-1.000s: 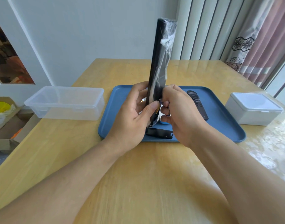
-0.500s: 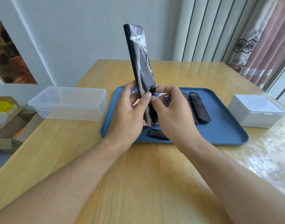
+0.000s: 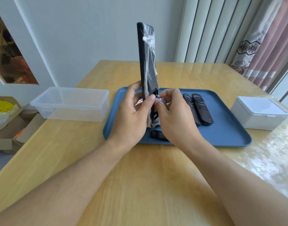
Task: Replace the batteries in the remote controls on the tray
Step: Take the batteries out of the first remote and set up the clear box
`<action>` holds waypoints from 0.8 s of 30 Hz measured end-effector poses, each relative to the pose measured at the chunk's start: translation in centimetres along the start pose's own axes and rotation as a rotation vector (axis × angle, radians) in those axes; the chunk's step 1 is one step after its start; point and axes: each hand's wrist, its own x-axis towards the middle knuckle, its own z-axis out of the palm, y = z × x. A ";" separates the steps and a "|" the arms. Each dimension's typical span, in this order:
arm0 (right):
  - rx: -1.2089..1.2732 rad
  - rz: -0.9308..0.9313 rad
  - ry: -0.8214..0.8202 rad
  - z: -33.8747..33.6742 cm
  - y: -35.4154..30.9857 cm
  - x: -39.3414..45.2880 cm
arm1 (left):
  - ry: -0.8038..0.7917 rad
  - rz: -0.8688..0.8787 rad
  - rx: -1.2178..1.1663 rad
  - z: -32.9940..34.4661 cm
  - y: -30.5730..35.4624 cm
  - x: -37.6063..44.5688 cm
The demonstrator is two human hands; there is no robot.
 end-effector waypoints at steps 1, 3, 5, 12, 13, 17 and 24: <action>0.000 -0.002 0.001 0.0 -0.1 0.0 | 0.009 0.003 0.008 0.0 0.0 0.0; 0.040 0.011 0.002 0.1 -0.3 0.0 | 0.036 0.008 0.030 0.1 0.2 0.1; 0.188 0.041 0.026 -0.1 -0.7 0.2 | 0.069 0.006 0.053 0.1 0.4 0.2; 0.713 0.359 0.031 -1.4 -0.9 1.9 | 0.290 -0.253 0.082 -2.7 0.7 2.4; 0.782 0.403 -0.005 -1.5 -0.9 1.9 | 0.268 -0.306 0.110 -3.1 0.6 2.7; 0.758 0.454 -0.155 -1.7 -0.7 1.8 | 0.132 -0.398 0.274 -3.6 0.5 2.6; 0.607 0.443 -0.237 -1.4 -0.4 1.5 | -0.032 -0.401 0.738 -4.0 0.1 2.4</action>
